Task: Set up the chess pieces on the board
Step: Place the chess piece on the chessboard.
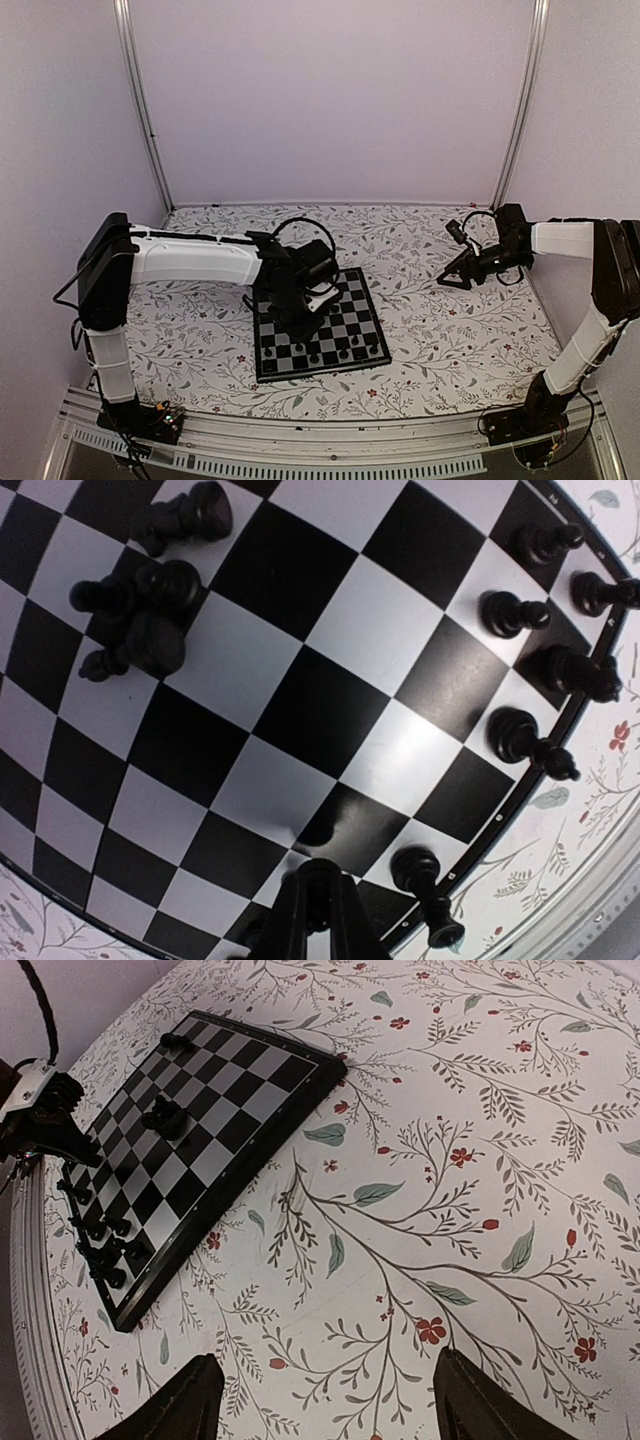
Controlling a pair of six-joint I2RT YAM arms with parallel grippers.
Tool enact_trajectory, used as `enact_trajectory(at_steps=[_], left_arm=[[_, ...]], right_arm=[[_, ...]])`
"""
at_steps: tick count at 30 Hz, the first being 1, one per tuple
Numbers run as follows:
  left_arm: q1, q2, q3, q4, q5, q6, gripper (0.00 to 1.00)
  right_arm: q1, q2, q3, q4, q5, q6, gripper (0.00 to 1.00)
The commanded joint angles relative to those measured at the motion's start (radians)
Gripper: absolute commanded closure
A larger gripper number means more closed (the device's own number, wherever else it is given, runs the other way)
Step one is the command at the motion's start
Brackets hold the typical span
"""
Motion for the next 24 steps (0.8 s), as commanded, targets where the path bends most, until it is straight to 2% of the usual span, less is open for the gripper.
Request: enact_trajectory(at_steps=[1,15,24], left_arm=[[-0.016,0.041,0.030,0.019,0.028,0.007,0.94],[-0.024,0.099,0.068,0.023,0.068,0.017,0.93],[-0.025,0.092,0.066,-0.010,0.042,0.017,0.93]], right_arm=[[0.006,0.008,0.024,-0.013,-0.004,-0.009,0.24],[0.006,0.016,0.025,-0.016,-0.006,-0.012,0.24],[0.007,0.018,0.025,-0.018,-0.006,-0.014,0.23]])
